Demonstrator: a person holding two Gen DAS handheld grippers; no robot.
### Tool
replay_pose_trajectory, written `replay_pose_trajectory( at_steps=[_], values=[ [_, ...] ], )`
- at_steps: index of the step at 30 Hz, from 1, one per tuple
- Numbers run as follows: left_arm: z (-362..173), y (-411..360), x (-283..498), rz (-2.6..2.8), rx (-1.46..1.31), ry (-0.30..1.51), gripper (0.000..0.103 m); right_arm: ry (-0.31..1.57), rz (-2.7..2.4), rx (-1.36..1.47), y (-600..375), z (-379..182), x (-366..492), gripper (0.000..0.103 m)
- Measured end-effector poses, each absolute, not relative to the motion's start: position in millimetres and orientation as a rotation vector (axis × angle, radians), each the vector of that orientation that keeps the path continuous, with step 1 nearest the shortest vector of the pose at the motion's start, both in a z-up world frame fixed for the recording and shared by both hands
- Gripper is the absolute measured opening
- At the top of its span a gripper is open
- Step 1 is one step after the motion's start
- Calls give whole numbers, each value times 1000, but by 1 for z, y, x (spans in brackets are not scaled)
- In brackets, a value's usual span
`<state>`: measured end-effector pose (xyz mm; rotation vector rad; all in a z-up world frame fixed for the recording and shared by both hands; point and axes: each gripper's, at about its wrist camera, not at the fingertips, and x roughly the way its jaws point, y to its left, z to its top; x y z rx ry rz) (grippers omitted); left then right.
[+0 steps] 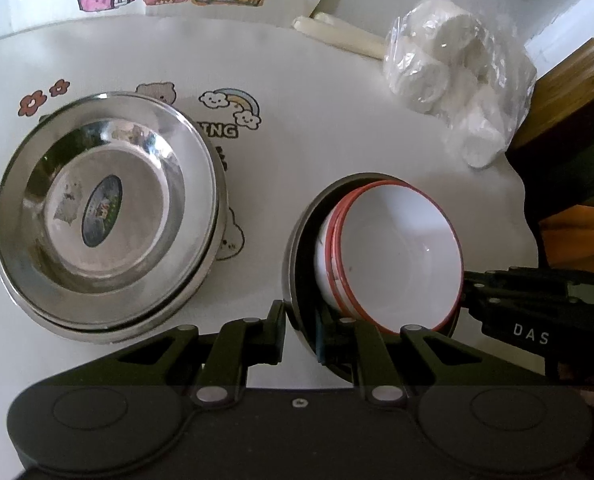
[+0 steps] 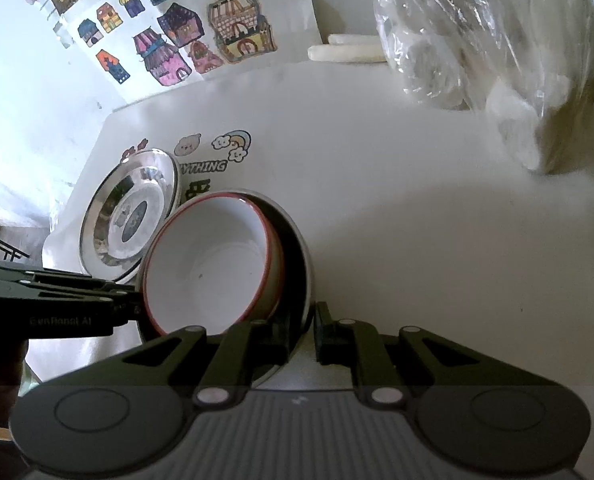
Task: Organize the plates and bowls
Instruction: 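Lift the steel bowl with nested white bowls toward the stacked steel plates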
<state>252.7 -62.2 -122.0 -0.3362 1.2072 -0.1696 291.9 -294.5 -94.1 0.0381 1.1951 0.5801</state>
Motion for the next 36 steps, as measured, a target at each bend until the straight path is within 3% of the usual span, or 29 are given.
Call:
replay_pose_trajectory(
  at_steps=[36],
  values=[
    [-90, 9, 259, -146, -357, 1133, 11, 1122, 594, 72, -227, -68, 290, 14]
  ],
)
